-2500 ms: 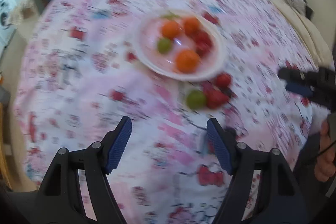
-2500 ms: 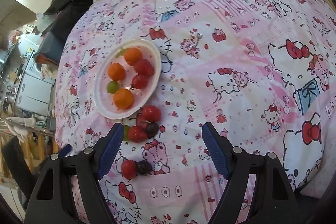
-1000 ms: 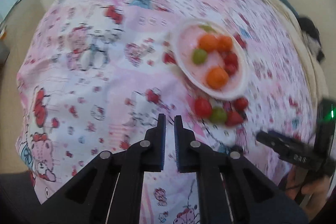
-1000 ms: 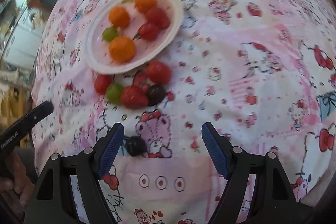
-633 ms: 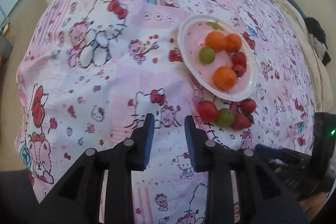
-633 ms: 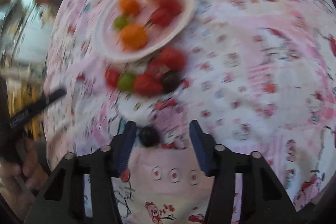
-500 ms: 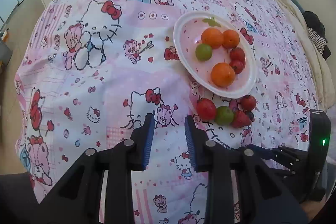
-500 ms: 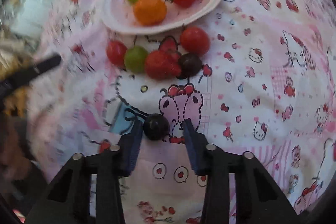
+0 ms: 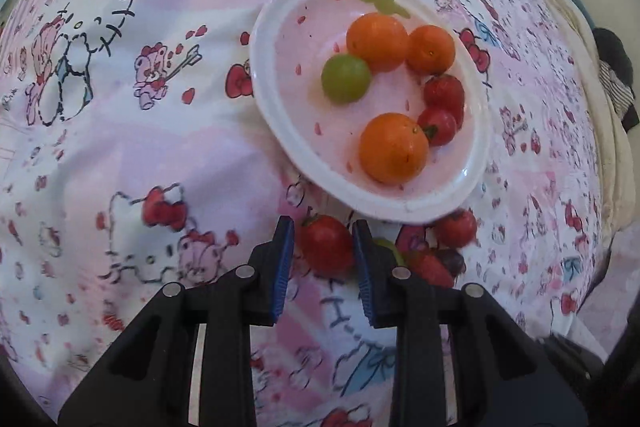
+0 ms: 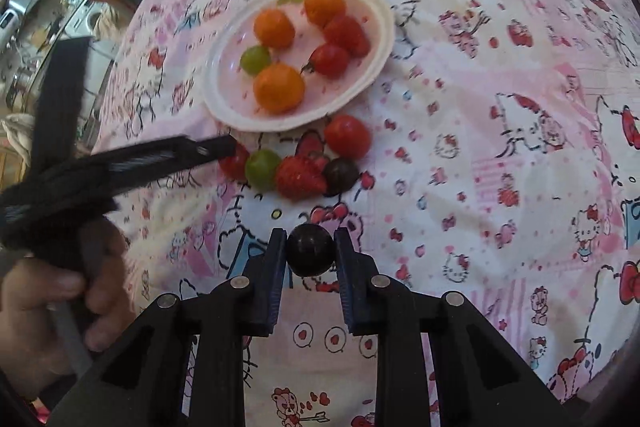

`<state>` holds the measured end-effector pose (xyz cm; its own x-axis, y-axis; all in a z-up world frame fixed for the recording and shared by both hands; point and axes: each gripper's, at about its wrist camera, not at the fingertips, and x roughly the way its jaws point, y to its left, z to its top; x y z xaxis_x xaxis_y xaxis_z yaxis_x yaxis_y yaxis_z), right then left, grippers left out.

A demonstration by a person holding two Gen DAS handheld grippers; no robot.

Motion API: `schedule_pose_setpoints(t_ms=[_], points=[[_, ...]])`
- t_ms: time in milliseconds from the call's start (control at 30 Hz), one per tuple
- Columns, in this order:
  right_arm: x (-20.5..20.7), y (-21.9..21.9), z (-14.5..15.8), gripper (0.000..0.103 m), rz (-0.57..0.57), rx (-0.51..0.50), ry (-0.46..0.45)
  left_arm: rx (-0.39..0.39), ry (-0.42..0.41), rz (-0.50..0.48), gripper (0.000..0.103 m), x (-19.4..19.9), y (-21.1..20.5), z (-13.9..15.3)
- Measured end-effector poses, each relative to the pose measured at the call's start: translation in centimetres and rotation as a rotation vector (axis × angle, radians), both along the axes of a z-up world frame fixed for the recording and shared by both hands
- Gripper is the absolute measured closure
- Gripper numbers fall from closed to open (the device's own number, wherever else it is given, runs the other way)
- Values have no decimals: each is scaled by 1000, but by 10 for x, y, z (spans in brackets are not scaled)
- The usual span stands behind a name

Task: Organize fruits
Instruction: 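Carry the red tomato and dark plum over the white plate with both tools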

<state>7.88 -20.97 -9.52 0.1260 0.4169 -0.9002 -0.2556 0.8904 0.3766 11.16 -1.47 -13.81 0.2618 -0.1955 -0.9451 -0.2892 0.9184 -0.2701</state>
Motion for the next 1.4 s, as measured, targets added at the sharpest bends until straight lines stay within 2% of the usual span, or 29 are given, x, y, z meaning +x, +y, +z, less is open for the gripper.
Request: schedule_pose_setpoints(t_ms=[200,367,500,800,1100,1300,1400], points=[[3,-6,2,78,-28,14,-7,-36,12,34,75,-1,1,-9],[3,-4,5,78,-26,19,-14,-33,36,25,75,-3,-4,-10],[4,-4,5,78,-30,18,-19,-44,38,4,80,1,-3,-10],[4,-9,8,78,-44,26,-30,-45,-4,18,81,-13,16,8],[6,-13,18,78,-63,70,-47,82,-116,-16,81,-28,27,50],[10,-28,36,78,-117,175,-81,141,-188,-51,81,-33,28,77],[16,-39,51,78,-157,257,-116,168,-226,-78,81,-32,28,91]])
